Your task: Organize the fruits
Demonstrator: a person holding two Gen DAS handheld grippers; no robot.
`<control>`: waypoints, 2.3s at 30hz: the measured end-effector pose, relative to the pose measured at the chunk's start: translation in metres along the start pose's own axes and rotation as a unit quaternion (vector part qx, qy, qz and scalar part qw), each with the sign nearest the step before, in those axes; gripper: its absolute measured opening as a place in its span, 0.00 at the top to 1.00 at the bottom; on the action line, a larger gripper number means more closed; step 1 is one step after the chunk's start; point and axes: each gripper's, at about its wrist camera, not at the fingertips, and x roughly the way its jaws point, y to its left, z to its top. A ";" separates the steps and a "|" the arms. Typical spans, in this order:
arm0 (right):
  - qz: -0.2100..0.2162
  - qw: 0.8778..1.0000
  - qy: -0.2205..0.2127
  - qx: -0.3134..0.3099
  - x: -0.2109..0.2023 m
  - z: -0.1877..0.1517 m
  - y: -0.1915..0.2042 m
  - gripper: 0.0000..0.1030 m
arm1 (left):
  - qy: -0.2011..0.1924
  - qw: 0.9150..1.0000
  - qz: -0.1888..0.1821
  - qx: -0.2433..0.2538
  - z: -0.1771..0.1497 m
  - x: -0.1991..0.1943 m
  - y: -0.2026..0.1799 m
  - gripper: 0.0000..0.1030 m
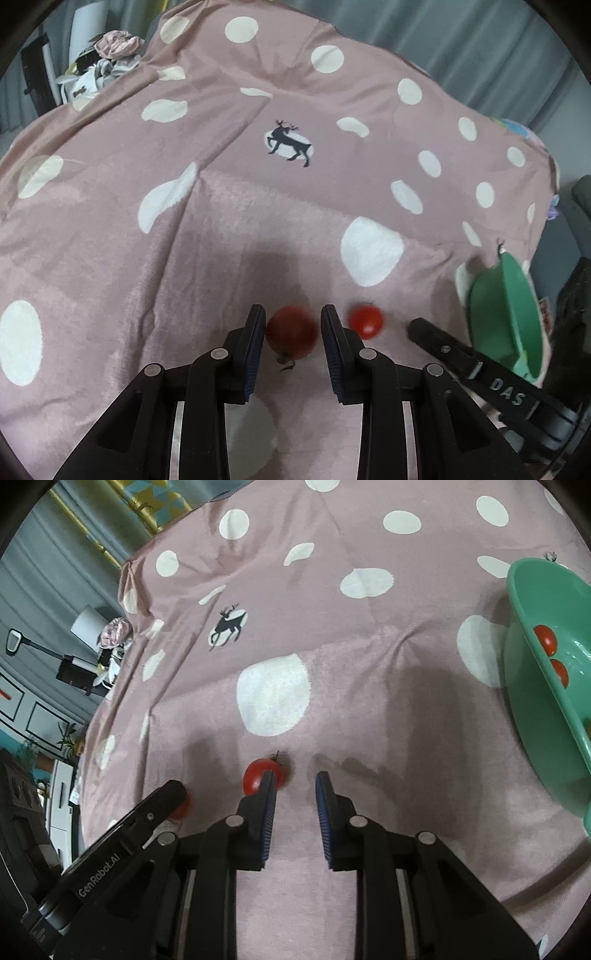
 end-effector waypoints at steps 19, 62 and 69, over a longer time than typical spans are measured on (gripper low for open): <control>0.055 0.997 0.039 0.030 0.049 0.014 0.020 0.60 | 0.035 0.999 0.011 -0.021 0.003 0.010 0.020 0.71; 0.095 0.994 0.026 0.039 0.034 0.027 0.011 0.73 | 0.089 0.995 -0.032 0.022 -0.010 0.018 -0.015 0.70; 0.098 0.993 0.022 0.053 0.023 0.026 -0.003 0.73 | 0.083 0.996 -0.021 0.026 -0.012 0.025 -0.030 0.70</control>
